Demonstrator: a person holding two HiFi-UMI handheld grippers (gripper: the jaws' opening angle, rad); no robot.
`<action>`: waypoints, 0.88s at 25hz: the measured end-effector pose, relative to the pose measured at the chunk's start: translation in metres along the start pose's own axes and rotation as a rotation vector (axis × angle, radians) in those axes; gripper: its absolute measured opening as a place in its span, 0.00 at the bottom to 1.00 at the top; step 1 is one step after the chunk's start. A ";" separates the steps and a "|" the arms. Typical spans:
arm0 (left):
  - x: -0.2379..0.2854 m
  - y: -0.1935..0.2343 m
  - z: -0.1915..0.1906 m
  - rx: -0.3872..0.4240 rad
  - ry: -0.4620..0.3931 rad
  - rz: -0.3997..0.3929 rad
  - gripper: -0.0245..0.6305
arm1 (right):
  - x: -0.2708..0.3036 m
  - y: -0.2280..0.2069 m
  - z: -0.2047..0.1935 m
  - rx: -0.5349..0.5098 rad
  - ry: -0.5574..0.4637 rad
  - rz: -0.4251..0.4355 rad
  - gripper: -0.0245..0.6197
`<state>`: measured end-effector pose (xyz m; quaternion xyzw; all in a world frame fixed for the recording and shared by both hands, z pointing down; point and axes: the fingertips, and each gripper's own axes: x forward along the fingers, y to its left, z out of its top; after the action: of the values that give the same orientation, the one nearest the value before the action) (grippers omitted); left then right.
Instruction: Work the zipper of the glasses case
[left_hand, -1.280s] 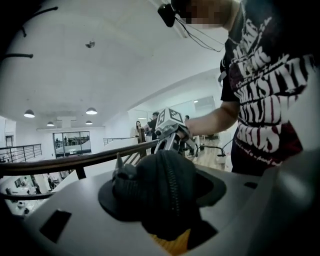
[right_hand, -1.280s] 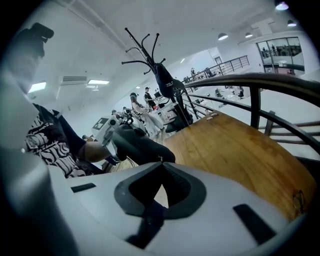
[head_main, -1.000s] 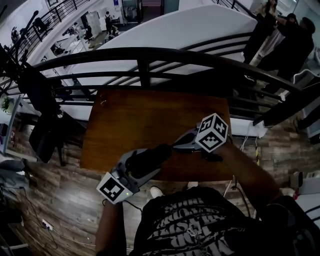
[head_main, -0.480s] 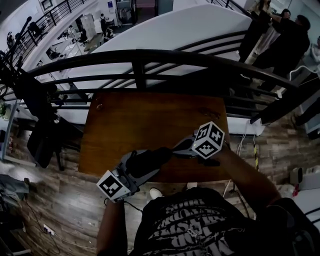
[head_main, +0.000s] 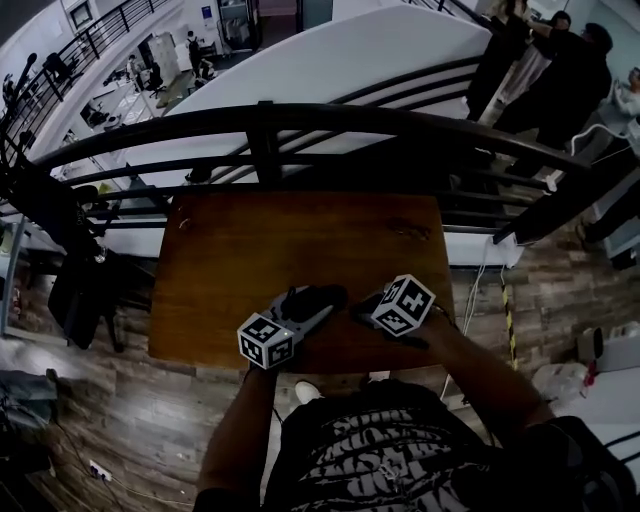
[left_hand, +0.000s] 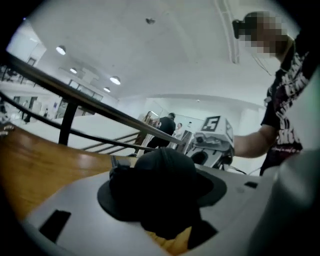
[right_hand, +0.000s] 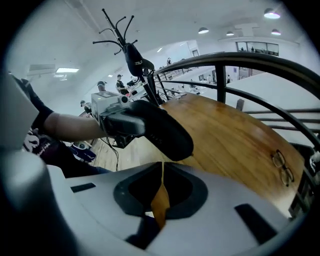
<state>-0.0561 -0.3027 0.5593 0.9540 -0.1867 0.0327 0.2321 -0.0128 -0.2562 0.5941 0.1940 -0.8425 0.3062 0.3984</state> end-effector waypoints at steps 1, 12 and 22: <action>0.008 0.012 -0.010 -0.060 -0.001 0.016 0.44 | 0.000 -0.003 -0.006 0.012 0.000 -0.005 0.04; 0.046 0.078 -0.112 -0.330 0.257 0.186 0.52 | 0.007 -0.020 -0.051 0.058 0.038 0.019 0.04; 0.010 0.102 -0.107 -0.126 0.383 0.408 0.56 | 0.018 -0.044 -0.033 0.048 -0.040 -0.065 0.04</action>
<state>-0.0816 -0.3408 0.7002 0.8569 -0.3292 0.2466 0.3107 0.0195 -0.2683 0.6402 0.2367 -0.8360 0.3092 0.3867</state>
